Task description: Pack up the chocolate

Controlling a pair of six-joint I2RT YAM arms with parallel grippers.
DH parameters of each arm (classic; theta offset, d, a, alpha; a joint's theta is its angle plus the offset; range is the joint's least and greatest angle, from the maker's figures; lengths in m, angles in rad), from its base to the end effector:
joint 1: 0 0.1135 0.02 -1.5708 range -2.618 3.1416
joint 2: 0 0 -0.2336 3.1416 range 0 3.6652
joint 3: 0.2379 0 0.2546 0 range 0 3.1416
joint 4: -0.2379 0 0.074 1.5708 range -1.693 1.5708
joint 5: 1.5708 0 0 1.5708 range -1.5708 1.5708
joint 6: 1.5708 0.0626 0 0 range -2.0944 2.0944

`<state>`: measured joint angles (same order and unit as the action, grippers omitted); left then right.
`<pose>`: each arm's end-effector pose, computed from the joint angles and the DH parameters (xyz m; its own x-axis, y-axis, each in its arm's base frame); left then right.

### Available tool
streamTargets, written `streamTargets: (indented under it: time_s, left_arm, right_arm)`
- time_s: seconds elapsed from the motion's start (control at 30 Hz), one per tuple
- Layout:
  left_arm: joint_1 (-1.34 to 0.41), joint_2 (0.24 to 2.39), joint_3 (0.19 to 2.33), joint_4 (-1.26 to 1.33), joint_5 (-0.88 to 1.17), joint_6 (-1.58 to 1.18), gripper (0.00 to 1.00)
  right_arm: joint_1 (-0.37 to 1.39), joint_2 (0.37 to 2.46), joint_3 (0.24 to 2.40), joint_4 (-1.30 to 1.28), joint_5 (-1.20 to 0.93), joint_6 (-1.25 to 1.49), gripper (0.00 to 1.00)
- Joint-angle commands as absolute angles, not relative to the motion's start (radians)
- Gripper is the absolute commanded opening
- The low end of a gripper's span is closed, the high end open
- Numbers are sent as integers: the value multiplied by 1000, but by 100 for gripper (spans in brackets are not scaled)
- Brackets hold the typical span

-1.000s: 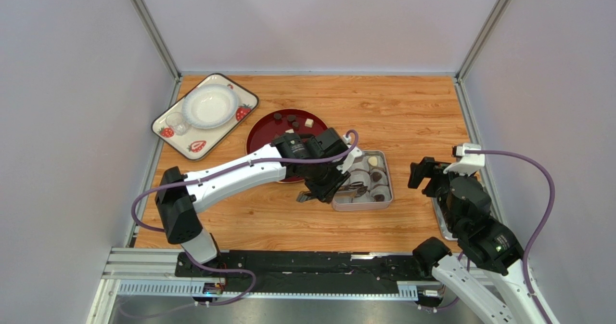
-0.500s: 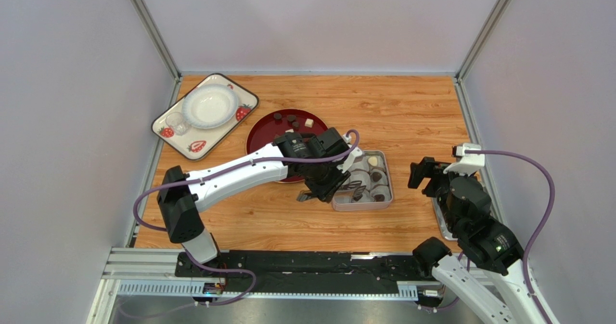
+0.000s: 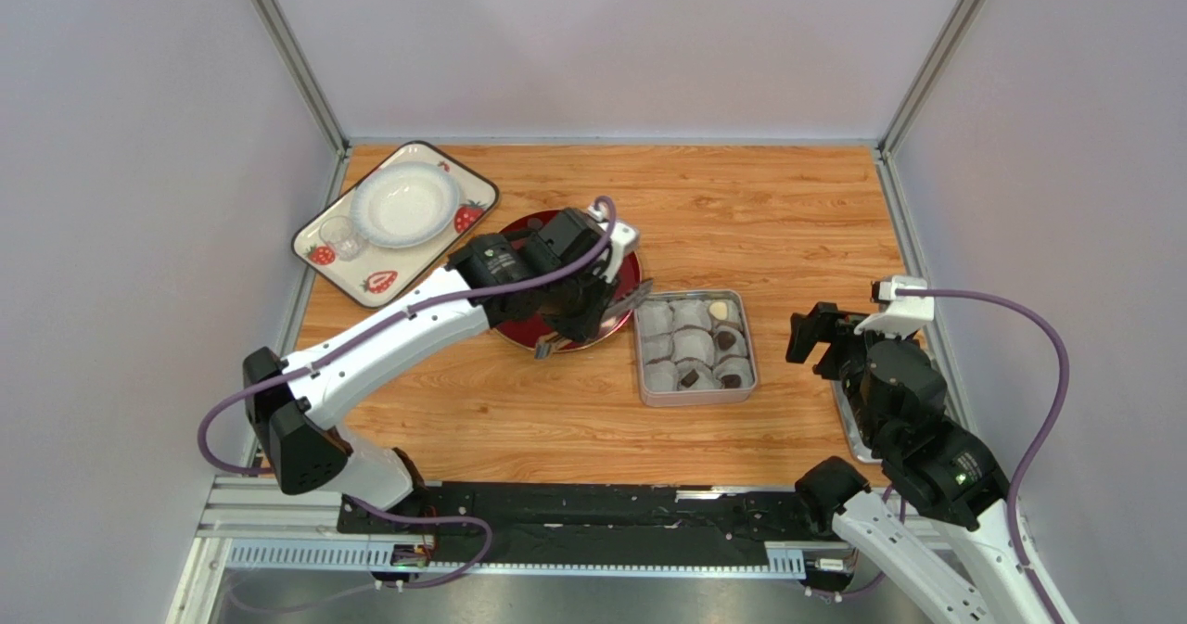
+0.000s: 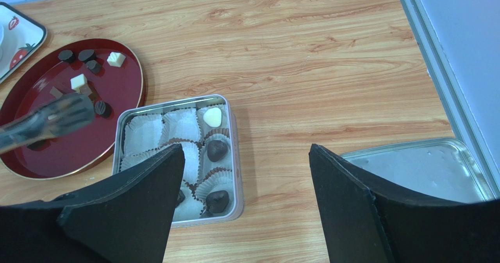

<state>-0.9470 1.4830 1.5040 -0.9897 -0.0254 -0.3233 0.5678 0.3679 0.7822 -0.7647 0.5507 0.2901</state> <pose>0.1900 -0.2612 0.2988 -0.7116 0.4451 -0.5437 0.6085 0.7773 -0.1601 0.1221 0.0391 0.3083 -0.2899 0.1042 -0.9514 0.0407 0.9945 0.0966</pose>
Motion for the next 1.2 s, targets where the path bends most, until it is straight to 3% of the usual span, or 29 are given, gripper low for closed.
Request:
streamTargets:
  time_s: [0.0, 0.67, 1.17]
  left_arm:
    - [-873, 1430, 1451, -985, -83, -380, 33]
    - [-765, 1658, 1489, -914, -239, -486, 36]
    - [-767, 1758, 1572, -894, -143, -439, 35]
  right_arm:
    - [565, 371, 776, -722, 558, 276, 82]
    - [566, 350, 778, -719, 532, 279, 82]
    - [566, 347, 776, -716, 529, 276, 82]
